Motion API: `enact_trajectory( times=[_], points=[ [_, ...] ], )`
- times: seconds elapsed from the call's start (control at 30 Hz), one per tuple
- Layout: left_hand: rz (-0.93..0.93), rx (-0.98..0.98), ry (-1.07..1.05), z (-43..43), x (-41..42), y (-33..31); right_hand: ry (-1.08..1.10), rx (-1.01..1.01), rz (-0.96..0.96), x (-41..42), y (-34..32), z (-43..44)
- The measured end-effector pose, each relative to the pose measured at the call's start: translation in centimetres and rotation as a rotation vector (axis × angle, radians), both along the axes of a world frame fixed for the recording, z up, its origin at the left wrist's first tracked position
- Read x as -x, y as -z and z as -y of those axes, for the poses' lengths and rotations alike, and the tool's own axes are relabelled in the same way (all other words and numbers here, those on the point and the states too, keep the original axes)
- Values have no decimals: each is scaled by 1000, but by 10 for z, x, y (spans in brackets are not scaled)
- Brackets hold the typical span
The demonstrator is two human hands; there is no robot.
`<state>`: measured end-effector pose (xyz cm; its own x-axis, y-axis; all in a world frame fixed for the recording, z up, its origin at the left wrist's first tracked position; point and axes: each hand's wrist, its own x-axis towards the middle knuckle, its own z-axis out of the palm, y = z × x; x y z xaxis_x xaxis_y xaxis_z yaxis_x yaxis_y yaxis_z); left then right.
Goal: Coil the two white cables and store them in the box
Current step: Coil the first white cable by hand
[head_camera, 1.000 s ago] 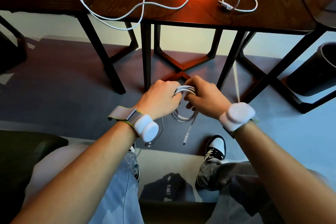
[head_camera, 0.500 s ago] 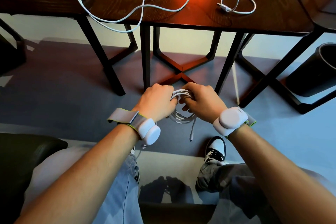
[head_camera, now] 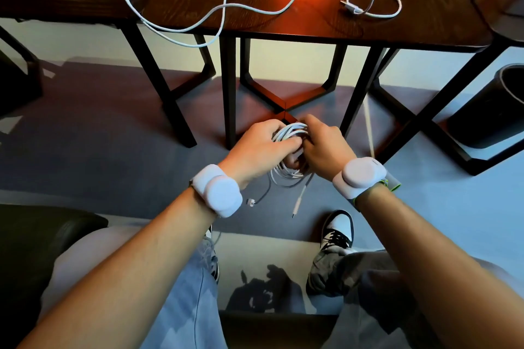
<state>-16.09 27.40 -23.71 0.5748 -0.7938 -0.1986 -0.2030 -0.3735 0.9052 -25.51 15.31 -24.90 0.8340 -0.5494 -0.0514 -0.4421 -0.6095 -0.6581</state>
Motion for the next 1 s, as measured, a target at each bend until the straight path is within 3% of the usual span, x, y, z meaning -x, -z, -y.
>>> enact_trajectory(
  times=[0.1,0.17,0.37,0.53,0.63,0.77,1.0],
  points=[
    [-455,132,-52,0,5,-8,17,-18,-8,0,0,-2],
    [-561,136,-106,1,8,-10,-11,-25,-13,0,1,-5],
    [-495,115,-248,2,8,-7,-71,-106,65,-1,0,-11],
    [-530,130,-389,2,-4,-9,-93,-877,285,-1,-12,-14],
    [-482,117,-355,3,-4,-10,-218,-1190,328,0,-18,-19],
    [-512,122,-257,2,0,-14,-263,-1420,383,1,-17,-24],
    [-608,134,-195,1,14,-19,-383,-1618,256,4,-19,-26]
  ],
)
